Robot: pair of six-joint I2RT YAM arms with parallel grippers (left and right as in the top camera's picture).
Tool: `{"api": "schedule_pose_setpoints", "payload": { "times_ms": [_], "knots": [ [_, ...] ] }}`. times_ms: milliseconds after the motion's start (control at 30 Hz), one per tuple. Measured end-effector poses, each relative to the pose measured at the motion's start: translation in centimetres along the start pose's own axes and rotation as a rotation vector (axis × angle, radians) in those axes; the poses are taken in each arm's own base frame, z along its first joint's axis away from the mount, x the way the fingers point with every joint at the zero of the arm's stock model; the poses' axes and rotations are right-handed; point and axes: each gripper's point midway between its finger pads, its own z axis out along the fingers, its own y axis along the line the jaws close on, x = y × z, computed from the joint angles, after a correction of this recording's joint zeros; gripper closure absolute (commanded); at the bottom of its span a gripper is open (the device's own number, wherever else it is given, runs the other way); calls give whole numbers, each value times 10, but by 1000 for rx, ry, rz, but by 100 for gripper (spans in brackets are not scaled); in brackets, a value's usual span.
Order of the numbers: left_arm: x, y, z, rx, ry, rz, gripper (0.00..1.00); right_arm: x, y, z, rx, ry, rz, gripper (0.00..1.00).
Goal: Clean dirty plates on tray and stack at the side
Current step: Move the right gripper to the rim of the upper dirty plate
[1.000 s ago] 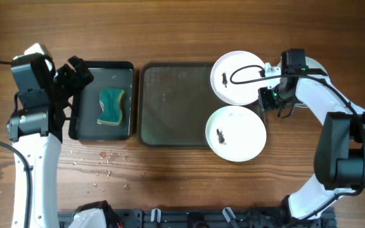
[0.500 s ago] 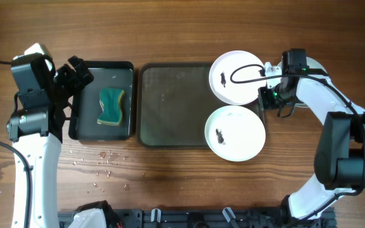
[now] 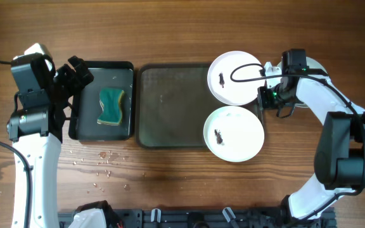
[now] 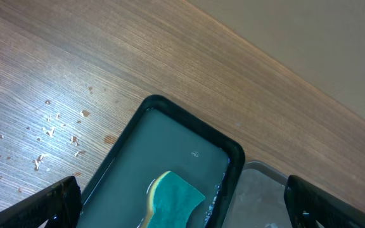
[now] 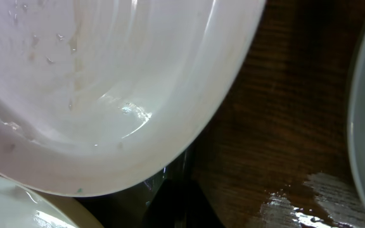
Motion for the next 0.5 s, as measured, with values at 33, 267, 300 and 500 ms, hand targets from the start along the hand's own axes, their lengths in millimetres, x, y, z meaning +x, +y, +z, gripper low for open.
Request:
{"api": "schedule_pose_setpoints", "payload": {
  "times_ms": [33,267,300,500],
  "knots": [
    [0,0,0,0,0,0,0,0,0,0,-1,2,7,95],
    [0,0,0,0,0,0,0,4,2,0,-10,18,64,95],
    [0,0,0,0,0,0,0,4,2,0,-9,18,70,95],
    [0,0,0,0,0,0,0,4,2,0,-9,18,87,95]
  ]
}}
